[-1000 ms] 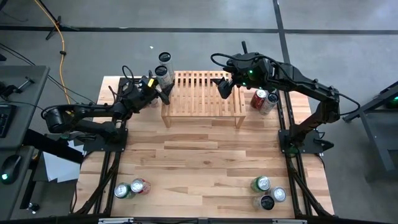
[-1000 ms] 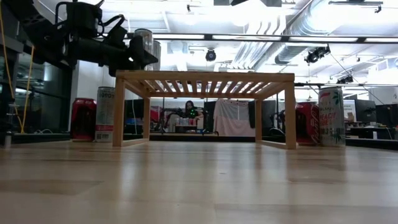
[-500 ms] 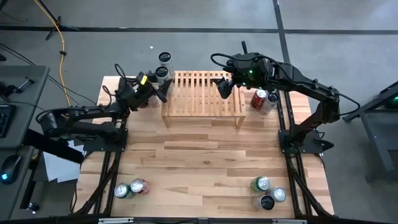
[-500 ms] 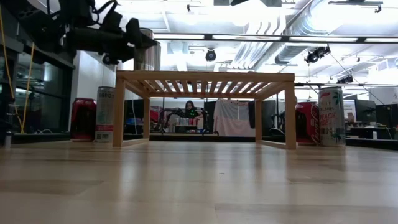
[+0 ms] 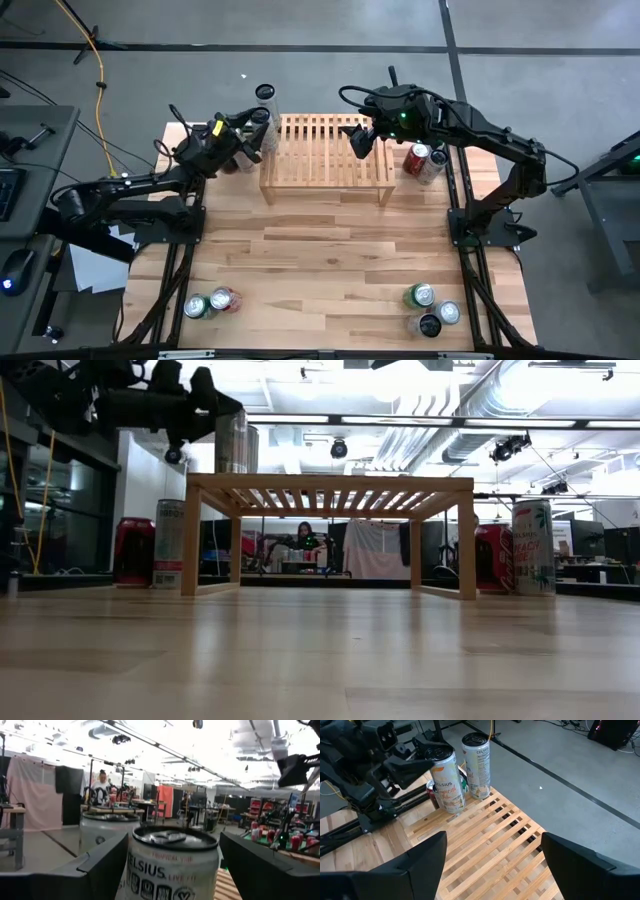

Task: Place canned beverage on shelf
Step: Put the white yellow soda can on the shelf aligned with other white yellow soda can

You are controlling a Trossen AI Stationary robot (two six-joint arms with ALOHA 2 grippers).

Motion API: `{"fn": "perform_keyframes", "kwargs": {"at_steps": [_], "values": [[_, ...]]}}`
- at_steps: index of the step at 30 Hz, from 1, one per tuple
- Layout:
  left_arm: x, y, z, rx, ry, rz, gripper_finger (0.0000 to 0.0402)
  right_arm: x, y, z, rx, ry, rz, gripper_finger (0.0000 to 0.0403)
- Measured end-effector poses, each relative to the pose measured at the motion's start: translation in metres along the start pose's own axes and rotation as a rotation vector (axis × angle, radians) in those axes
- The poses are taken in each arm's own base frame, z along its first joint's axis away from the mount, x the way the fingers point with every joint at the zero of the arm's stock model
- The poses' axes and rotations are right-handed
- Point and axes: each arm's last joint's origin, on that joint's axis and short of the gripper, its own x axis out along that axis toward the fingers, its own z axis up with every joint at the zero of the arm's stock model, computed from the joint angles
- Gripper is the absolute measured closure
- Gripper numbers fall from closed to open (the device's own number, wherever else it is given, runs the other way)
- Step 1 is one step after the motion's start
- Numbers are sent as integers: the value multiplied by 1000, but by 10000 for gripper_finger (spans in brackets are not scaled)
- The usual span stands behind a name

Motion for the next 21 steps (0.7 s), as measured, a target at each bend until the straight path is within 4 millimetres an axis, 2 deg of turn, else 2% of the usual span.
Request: {"fn": "perform_keyframes", "kwargs": {"at_steps": [13, 18, 21], "values": [[-11, -1, 25, -17, -109, -29, 96, 0, 0, 0, 0, 1, 0, 93], [-8, -4, 62, -29, -203, -57, 96, 0, 0, 0, 0, 0, 0, 93], [-1, -8, 88, -17, -130, -80, 96, 0, 0, 0, 2, 0, 0, 93]]}}
